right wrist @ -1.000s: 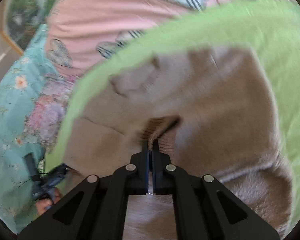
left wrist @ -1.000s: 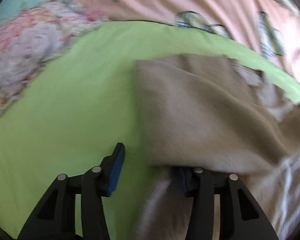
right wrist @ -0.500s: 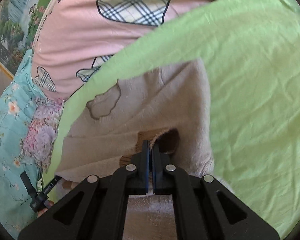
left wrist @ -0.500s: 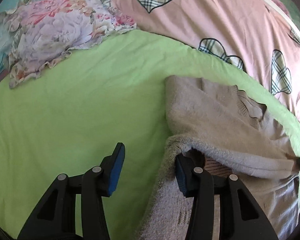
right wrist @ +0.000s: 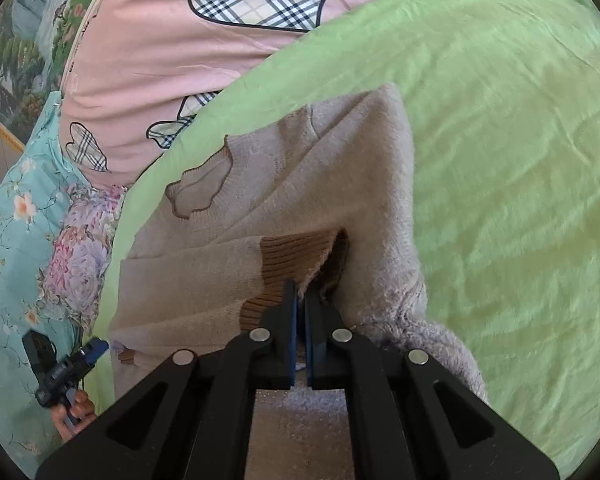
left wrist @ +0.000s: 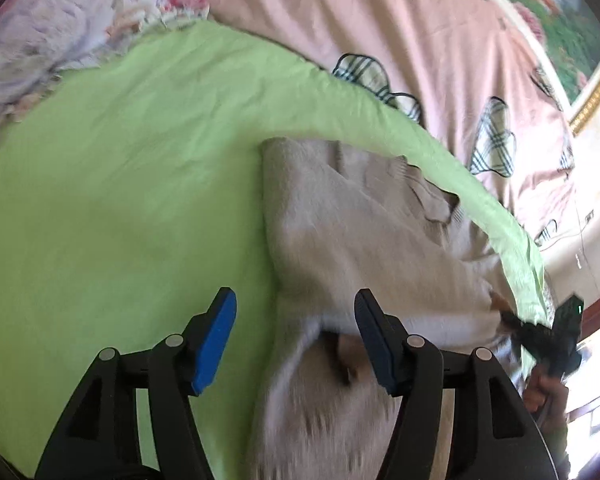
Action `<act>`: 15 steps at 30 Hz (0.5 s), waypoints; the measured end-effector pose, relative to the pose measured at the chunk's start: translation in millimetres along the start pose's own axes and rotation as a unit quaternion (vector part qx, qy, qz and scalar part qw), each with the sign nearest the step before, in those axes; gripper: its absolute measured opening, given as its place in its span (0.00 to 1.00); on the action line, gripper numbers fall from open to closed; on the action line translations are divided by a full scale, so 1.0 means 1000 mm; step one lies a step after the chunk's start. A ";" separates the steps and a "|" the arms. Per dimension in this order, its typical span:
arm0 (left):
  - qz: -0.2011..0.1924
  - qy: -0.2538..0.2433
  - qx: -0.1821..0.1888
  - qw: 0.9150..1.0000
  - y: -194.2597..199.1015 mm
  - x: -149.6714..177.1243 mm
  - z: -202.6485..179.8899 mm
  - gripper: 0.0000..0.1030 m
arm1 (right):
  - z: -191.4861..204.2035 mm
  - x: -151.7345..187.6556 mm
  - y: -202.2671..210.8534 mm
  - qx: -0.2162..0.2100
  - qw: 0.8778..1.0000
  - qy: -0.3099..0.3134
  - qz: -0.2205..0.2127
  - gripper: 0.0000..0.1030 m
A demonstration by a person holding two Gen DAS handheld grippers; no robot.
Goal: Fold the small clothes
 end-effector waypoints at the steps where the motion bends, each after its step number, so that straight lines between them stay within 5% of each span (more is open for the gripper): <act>1: 0.008 0.002 0.000 1.000 -0.009 -0.006 0.001 0.60 | 0.001 0.000 -0.001 0.000 1.000 -0.002 0.001 0.04; 5: 0.060 0.000 -0.003 0.998 -0.052 -0.020 0.003 0.51 | 0.004 0.003 -0.002 0.002 1.000 0.000 0.003 0.04; 6: 0.044 -0.018 -0.011 0.999 -0.055 -0.024 -0.001 0.12 | 0.004 0.004 -0.003 0.003 1.000 0.001 0.004 0.04; 7: 0.038 -0.028 -0.010 0.999 -0.058 -0.026 -0.003 0.07 | 0.004 0.004 -0.004 0.005 1.000 0.003 0.005 0.04; 12: -0.079 -0.061 -0.038 0.994 -0.024 -0.031 -0.014 0.05 | 0.034 -0.007 0.014 -0.006 0.996 0.076 -0.042 0.04; 15: -0.065 -0.077 -0.067 0.993 -0.036 -0.024 -0.012 0.05 | 0.047 -0.012 0.021 0.006 0.992 0.116 -0.056 0.03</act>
Point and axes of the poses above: each gripper's, at about its wrist camera, not at the fingertips, and y roughly against the way its jaws point, z to its left, x to its underside, the point moved 5 cm from there along -y, roughly the way its jaws point, and after that the axes turned 1 degree about y, right-handed, at the moved point
